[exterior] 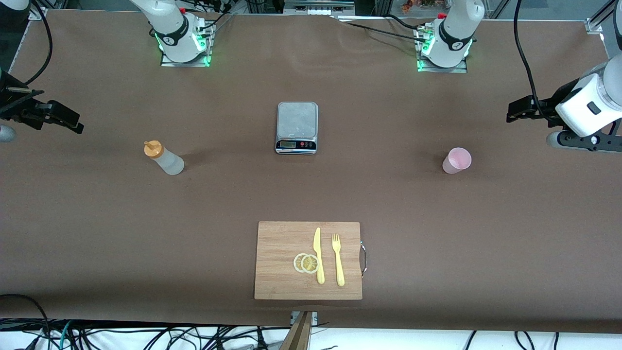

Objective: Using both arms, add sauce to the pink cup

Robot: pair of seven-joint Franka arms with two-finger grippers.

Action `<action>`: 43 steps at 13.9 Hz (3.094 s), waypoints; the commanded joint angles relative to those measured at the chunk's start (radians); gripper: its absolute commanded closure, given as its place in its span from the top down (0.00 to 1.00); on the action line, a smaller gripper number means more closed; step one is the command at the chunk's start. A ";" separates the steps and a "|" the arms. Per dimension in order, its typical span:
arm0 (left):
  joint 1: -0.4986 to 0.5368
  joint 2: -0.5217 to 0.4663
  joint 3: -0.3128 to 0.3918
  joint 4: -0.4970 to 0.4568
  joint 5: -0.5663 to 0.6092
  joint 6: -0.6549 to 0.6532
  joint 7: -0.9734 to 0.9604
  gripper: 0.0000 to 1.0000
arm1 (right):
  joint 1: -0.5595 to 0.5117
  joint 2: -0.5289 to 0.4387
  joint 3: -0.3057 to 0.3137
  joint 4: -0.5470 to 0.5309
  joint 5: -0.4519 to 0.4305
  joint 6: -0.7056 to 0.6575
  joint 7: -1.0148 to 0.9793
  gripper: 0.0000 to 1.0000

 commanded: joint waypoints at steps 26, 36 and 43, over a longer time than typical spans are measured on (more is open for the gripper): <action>0.012 0.021 0.007 0.017 0.017 -0.011 0.007 1.00 | 0.004 -0.010 0.002 -0.008 0.012 -0.002 0.008 1.00; 0.006 0.042 0.007 -0.044 0.027 0.035 0.008 1.00 | 0.004 -0.010 0.002 -0.008 0.012 -0.004 0.007 1.00; 0.011 0.050 0.047 -0.306 0.033 0.325 0.010 1.00 | 0.004 -0.010 0.002 -0.008 0.012 -0.004 0.007 1.00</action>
